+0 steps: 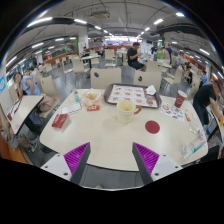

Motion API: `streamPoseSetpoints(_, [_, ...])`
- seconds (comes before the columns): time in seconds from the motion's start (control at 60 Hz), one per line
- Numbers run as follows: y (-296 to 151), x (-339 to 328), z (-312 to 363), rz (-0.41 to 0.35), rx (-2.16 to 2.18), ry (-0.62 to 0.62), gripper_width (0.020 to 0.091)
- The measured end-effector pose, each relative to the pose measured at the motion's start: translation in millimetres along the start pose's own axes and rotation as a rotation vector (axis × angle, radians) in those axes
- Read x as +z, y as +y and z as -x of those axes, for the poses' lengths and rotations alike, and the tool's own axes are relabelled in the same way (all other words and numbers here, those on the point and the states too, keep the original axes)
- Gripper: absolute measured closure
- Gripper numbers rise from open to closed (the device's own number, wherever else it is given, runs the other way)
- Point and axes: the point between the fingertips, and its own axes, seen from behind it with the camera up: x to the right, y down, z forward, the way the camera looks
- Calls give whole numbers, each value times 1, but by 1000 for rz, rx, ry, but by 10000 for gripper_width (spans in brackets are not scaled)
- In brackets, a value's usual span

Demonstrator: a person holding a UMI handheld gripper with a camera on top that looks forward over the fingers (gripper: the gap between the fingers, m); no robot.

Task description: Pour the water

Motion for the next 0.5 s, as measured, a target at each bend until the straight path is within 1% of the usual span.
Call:
streamPoseSetpoints(0.083, [9,0,-34,-1,7,14,251])
streamPoseSetpoints(0.1, [5,1,-9,-1,12,11,252])
streamPoseSetpoints(0.25, [32,5,-50,8,36,38,252])
streamPoseSetpoints(0.5, [103,23,-167,37,90,130,253])
